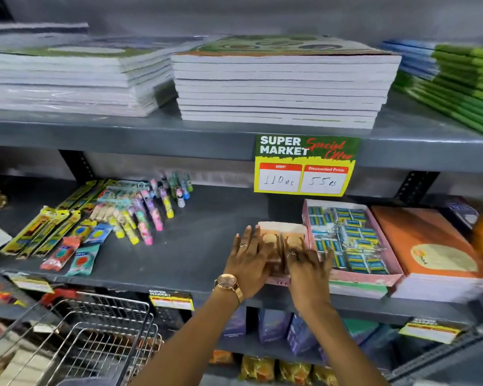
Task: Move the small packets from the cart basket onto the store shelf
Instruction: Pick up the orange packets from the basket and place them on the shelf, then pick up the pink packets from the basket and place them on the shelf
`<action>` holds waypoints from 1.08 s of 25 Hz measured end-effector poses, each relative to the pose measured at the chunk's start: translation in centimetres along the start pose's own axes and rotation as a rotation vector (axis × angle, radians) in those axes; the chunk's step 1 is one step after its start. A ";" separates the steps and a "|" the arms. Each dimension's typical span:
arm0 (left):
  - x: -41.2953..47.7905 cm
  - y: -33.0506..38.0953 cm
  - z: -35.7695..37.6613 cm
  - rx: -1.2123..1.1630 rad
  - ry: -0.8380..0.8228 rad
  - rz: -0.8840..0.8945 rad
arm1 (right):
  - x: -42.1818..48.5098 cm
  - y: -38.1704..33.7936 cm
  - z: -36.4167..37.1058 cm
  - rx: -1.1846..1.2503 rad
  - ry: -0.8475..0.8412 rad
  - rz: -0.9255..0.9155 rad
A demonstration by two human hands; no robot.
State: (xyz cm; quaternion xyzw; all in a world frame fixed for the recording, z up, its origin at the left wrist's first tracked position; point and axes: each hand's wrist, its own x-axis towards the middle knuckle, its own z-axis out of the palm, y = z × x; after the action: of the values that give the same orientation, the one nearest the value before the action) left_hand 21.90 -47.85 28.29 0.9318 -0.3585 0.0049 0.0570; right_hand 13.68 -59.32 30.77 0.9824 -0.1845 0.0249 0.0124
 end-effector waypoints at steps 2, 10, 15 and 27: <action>-0.6 0.3 -0.6 -0.026 0.016 -0.008 | -0.3 -0.5 -0.7 0.000 0.005 0.011; -15.3 -8.5 -1.7 -0.243 0.399 -0.381 | -6.8 -15.8 -2.5 0.371 0.217 -0.494; -32.1 -17.4 4.5 -0.502 0.394 -1.076 | -12.5 -29.3 1.3 0.491 -0.208 -0.949; -50.4 -17.7 29.5 -0.443 -0.635 -1.487 | -18.8 -46.4 26.3 -0.435 -0.847 -1.047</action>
State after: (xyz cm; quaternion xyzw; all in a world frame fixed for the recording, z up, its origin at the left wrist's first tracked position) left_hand -4.60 -4.41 -5.36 0.8496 0.3578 -0.3673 0.1235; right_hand 14.20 -10.18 2.83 0.8426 0.3225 -0.4059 0.1458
